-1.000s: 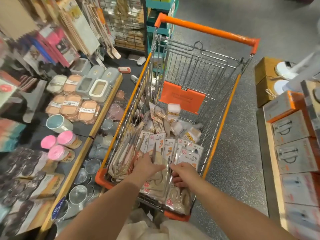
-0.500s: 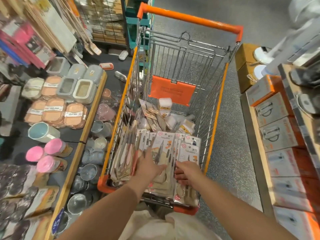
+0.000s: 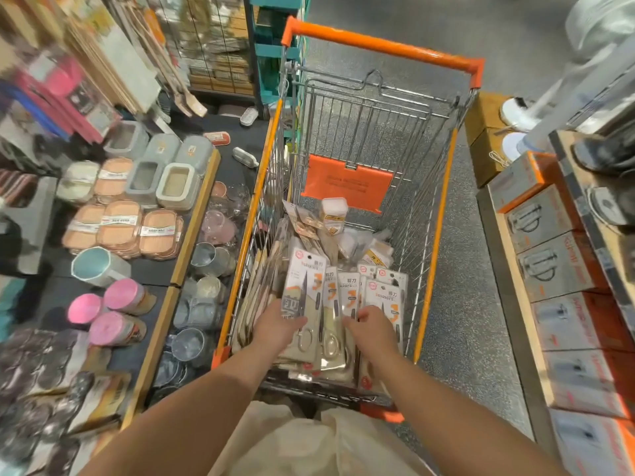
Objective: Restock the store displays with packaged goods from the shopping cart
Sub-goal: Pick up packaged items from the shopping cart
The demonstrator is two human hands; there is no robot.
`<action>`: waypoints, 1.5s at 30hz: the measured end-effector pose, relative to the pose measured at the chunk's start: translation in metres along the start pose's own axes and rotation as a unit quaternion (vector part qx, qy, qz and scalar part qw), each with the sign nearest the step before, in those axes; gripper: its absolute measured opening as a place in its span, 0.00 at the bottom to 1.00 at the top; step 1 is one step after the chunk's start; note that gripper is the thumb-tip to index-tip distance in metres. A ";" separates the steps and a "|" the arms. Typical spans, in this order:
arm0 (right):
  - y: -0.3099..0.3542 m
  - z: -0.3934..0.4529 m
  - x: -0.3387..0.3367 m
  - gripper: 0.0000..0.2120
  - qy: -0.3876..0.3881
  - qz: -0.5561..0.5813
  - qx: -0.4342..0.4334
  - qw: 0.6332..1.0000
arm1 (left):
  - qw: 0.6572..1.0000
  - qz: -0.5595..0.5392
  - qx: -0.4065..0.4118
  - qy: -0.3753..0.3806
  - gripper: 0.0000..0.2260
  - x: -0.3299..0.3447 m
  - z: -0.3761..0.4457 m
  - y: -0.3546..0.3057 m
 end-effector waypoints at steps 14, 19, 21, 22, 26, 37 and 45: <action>0.030 0.011 0.027 0.10 0.091 -0.006 -0.016 0.996 | 0.993 -0.099 0.044 -0.055 0.10 -0.025 -0.002 0.010; -0.009 0.009 -0.014 0.04 -0.019 0.180 0.078 0.980 | 0.991 -0.124 0.046 -0.033 0.06 -0.019 0.001 0.005; -0.016 0.003 -0.025 0.04 -0.059 0.232 0.080 0.968 | 0.991 -0.125 0.037 -0.024 0.05 -0.015 0.003 0.002; -0.015 0.000 -0.025 0.04 -0.058 0.258 0.073 0.961 | 0.992 -0.121 0.040 -0.016 0.05 -0.012 0.004 -0.001; 0.012 -0.012 0.000 0.02 0.018 0.304 0.041 0.951 | 0.977 -0.206 0.043 0.023 0.07 0.008 -0.001 -0.016; -0.016 -0.008 -0.001 0.18 0.003 0.153 0.109 0.982 | 0.966 -0.253 0.058 -0.017 0.17 -0.021 0.021 -0.007; 0.002 0.000 0.018 0.36 0.063 -0.108 0.068 0.990 | 0.987 -0.142 0.071 -0.010 0.08 -0.032 0.030 -0.010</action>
Point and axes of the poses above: each hand's wrist, its own z-axis towards the middle knuckle, its own x-axis out of the palm, y = z × x, the point moved 10 cm from there along z, towards the middle knuckle, and after that the axes turned 15 degrees about -z, right-handed, at the moved point
